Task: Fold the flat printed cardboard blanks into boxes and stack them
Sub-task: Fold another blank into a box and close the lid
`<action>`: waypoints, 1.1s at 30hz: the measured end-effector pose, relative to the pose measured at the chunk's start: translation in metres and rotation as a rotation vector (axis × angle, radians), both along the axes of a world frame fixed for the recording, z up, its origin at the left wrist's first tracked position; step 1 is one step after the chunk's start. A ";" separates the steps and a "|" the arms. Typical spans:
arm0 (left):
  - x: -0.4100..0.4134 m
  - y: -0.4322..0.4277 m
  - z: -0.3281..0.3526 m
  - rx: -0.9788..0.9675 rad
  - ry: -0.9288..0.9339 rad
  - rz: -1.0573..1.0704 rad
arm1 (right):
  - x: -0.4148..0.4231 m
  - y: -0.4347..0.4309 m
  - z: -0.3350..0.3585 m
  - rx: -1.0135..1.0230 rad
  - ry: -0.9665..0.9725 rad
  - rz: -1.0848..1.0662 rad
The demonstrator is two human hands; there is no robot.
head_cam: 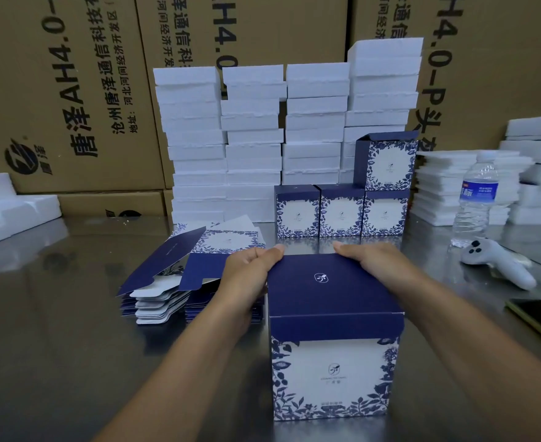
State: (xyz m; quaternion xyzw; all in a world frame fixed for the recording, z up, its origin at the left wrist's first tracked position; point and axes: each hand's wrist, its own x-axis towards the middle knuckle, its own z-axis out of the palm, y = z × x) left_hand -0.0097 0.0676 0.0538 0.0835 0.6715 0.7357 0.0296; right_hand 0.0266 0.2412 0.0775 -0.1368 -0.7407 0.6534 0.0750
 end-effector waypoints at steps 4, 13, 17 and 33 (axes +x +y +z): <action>0.004 0.001 -0.003 0.051 -0.018 0.011 | 0.005 0.002 -0.004 -0.037 0.039 -0.053; 0.003 0.003 -0.002 0.013 0.007 0.108 | 0.008 -0.002 -0.006 -0.144 0.054 -0.058; 0.002 0.005 -0.002 -0.002 0.038 0.130 | 0.005 -0.001 -0.014 -0.227 0.200 -0.028; 0.013 0.015 -0.003 0.066 0.136 0.042 | 0.000 0.023 -0.052 -0.307 0.510 -0.059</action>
